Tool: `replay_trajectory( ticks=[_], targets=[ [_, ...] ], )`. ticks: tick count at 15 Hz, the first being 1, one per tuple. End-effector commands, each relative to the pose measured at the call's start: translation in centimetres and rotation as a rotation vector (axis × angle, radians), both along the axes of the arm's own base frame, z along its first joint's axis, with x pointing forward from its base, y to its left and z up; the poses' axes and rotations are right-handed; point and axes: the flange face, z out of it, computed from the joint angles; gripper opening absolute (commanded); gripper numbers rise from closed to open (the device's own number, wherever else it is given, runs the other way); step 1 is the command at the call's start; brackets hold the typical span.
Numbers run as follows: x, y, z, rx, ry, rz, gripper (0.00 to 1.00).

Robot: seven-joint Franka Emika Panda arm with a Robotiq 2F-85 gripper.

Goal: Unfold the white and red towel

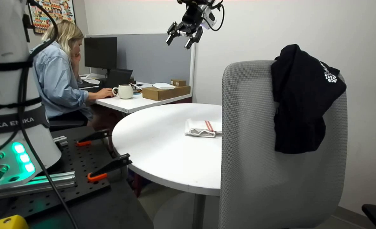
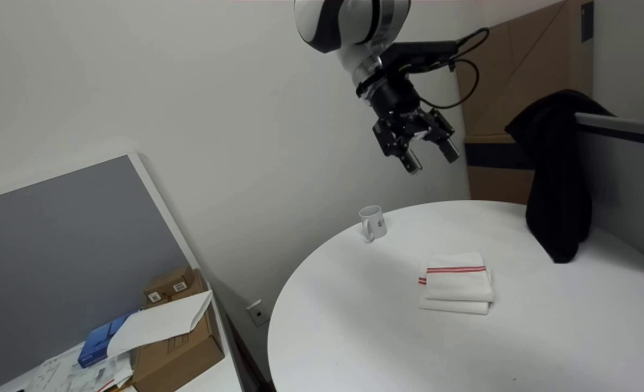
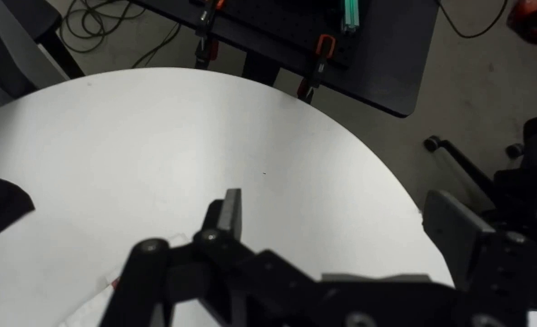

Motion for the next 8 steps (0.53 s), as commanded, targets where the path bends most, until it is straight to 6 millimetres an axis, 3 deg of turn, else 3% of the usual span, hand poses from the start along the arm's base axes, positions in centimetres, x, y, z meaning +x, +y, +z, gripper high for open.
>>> replay_trajectory(
  ticks=[1, 4, 8],
  targets=[
    [2.3, -0.9, 0.1, 0.136, 0.048, 0.134, 1.0],
    [3.9, -1.7, -1.0, 0.203, 0.089, 0.261, 1.0],
    [6.8, -1.6, -4.9, 0.311, 0.091, 0.401, 1.0]
  ],
)
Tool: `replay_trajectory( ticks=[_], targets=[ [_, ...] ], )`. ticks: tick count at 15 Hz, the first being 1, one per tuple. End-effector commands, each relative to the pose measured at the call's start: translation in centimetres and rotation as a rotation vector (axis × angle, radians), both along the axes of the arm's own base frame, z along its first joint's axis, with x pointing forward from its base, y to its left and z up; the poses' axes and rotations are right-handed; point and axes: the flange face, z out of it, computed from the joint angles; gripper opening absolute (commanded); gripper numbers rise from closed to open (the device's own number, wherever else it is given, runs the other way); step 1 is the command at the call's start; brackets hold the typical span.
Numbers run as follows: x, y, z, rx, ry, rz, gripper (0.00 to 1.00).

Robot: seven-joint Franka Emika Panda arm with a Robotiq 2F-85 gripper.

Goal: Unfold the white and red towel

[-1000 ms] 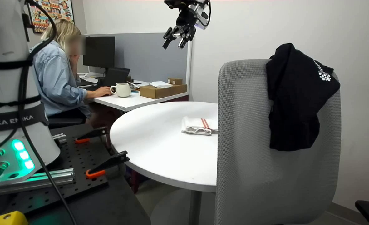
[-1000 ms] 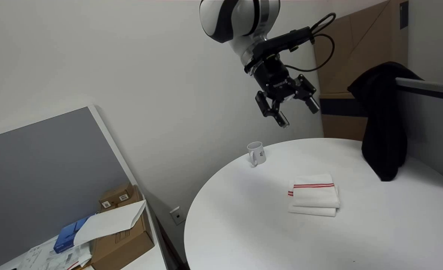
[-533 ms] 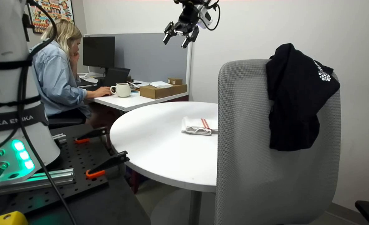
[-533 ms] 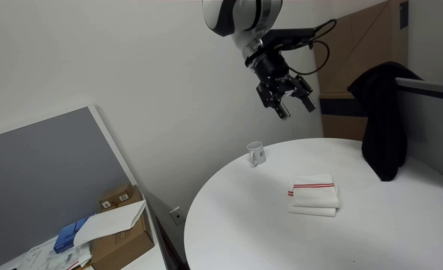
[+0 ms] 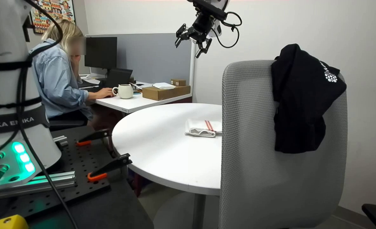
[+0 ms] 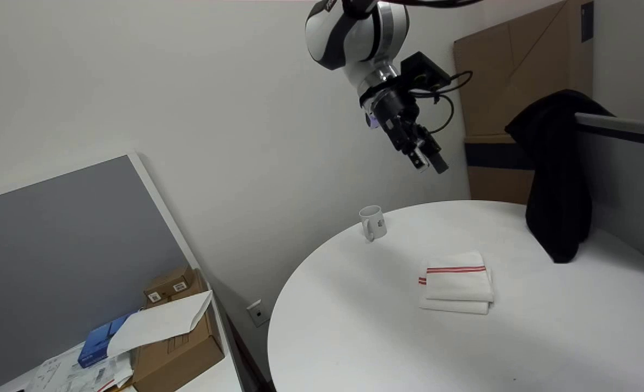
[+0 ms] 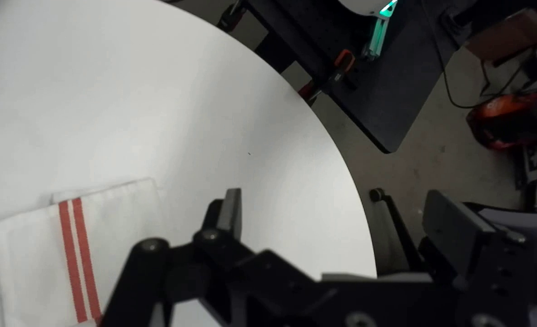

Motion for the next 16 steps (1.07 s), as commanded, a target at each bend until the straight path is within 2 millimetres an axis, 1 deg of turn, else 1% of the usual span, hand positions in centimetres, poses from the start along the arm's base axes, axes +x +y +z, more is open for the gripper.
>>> replay_trajectory(
  ticks=[1, 4, 8, 11, 14, 16],
  targets=[
    [3.2, 0.0, -3.2, 0.053, -0.001, 0.093, 1.0],
    [5.0, -0.4, -6.6, 0.057, -0.025, 0.115, 1.0],
    [8.0, -1.3, -9.7, 0.061, -0.16, 0.069, 1.0],
    [9.9, -2.2, -12.1, 0.059, -0.254, 0.052, 1.0],
    [11.2, -3.2, -14.6, 0.07, -0.315, 0.038, 1.0],
    [11.4, -4.4, -16.5, 0.08, -0.303, 0.022, 1.0]
  ],
)
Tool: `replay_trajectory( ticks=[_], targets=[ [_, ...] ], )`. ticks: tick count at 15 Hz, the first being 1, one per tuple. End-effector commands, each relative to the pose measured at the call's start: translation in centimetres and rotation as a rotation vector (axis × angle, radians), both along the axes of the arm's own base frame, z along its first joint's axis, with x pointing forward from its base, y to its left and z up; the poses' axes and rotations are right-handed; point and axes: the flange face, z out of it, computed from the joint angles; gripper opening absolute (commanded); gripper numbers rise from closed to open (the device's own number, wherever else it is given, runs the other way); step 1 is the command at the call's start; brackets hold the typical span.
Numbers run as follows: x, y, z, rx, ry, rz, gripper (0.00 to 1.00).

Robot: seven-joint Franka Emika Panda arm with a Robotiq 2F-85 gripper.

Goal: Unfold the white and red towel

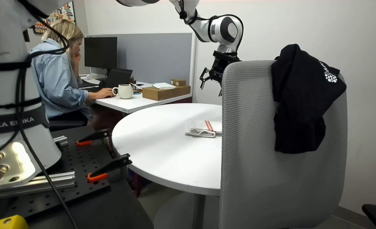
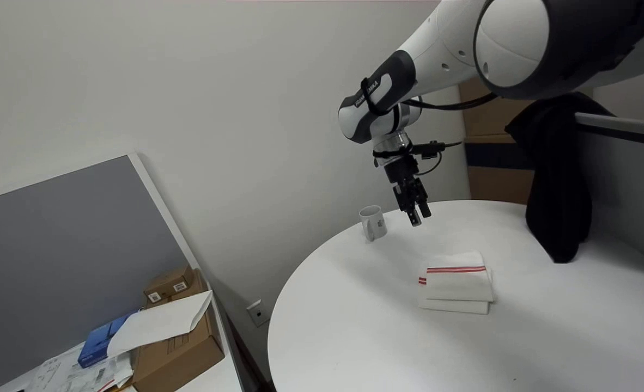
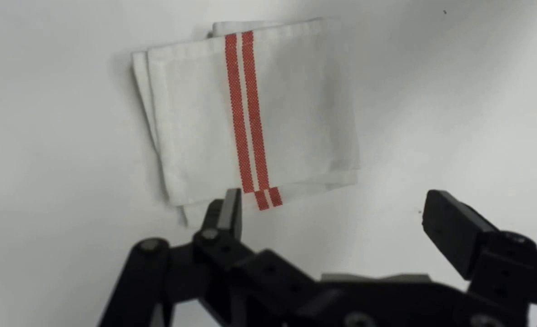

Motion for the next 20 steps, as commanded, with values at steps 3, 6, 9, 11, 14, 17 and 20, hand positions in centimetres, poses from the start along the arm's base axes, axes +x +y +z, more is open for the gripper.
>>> replay_trajectory(
  ticks=[3, 6, 9, 11, 14, 17, 20],
  targets=[
    [0.9, -4.0, -5.0, -0.006, 0.038, -0.059, 1.0],
    [1.1, -6.9, -6.6, -0.038, 0.041, -0.108, 1.0],
    [1.6, -8.0, -6.6, -0.064, 0.013, -0.13, 1.0],
    [1.9, -7.8, -6.7, -0.084, -0.011, -0.135, 1.0],
    [2.0, -7.0, -7.6, -0.116, -0.016, -0.145, 1.0],
    [1.7, -6.7, -8.9, -0.114, 0.01, -0.155, 1.0],
    [1.4, -7.1, -10.3, -0.118, 0.025, -0.161, 1.0]
  ],
)
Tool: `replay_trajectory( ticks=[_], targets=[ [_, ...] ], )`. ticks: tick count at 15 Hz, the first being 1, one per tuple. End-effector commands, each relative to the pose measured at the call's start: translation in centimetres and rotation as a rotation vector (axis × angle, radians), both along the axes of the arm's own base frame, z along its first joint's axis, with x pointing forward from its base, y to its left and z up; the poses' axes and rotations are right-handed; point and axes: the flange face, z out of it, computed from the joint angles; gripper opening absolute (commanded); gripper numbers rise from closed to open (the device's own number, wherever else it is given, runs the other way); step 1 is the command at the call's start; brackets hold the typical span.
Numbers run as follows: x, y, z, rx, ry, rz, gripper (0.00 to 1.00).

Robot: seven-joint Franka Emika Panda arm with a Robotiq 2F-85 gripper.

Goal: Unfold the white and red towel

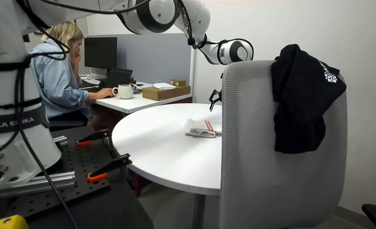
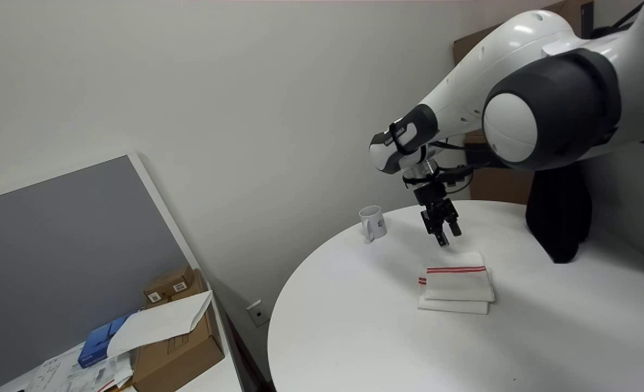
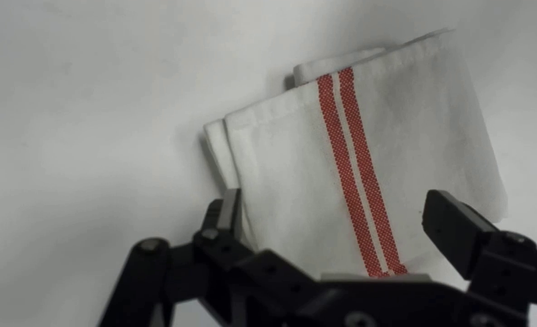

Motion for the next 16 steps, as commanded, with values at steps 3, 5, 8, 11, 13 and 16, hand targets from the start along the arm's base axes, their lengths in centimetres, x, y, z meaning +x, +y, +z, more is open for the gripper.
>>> replay_trajectory(
  ticks=[3, 5, 8, 11, 13, 16],
  targets=[
    [0.0, -0.9, -2.4, -0.036, 0.011, -0.016, 1.0],
    [-0.1, -1.1, -3.1, -0.041, 0.021, -0.017, 1.0],
    [-0.4, -1.7, -4.0, -0.047, 0.035, -0.026, 1.0],
    [-0.6, -2.2, -4.5, -0.055, 0.041, -0.032, 0.79],
    [-0.6, -2.6, -4.4, -0.059, 0.042, -0.036, 0.69],
    [-0.5, -2.9, -4.4, -0.068, 0.038, -0.04, 0.67]
  ],
)
